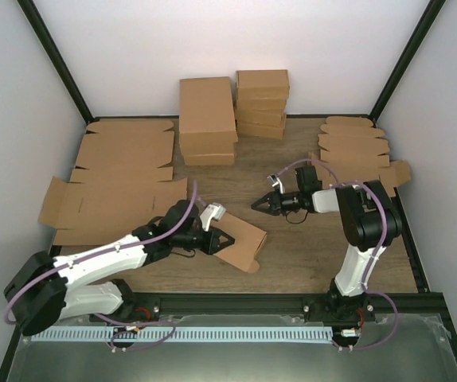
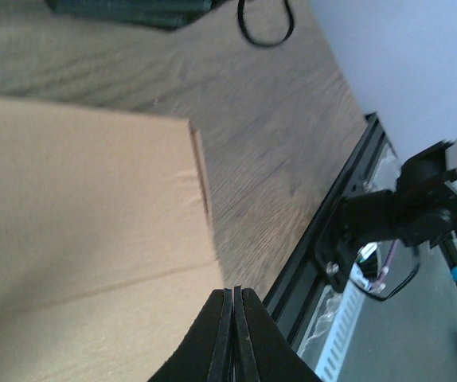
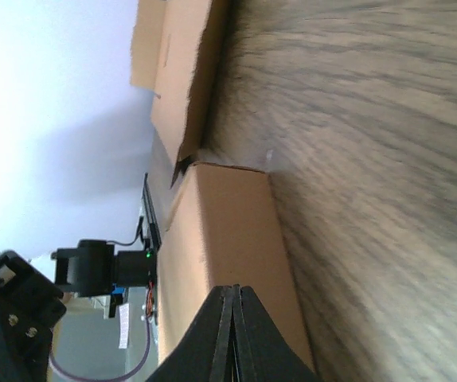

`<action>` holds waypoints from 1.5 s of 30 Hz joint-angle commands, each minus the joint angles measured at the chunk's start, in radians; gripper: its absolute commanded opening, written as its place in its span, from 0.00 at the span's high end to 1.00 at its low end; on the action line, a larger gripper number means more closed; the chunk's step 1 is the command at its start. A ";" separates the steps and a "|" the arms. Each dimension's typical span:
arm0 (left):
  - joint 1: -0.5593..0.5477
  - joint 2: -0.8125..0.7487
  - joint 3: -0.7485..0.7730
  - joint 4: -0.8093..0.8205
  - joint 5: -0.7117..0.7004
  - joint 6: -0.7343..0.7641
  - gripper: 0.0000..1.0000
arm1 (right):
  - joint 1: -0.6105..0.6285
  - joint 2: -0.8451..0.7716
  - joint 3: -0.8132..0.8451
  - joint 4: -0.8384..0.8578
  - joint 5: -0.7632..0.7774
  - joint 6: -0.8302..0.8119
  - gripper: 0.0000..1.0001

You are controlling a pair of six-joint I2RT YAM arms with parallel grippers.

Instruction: Fold the paper box

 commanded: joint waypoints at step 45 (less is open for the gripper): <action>-0.002 -0.135 0.033 -0.158 0.057 0.046 0.96 | 0.034 0.094 0.060 -0.083 0.075 -0.093 0.99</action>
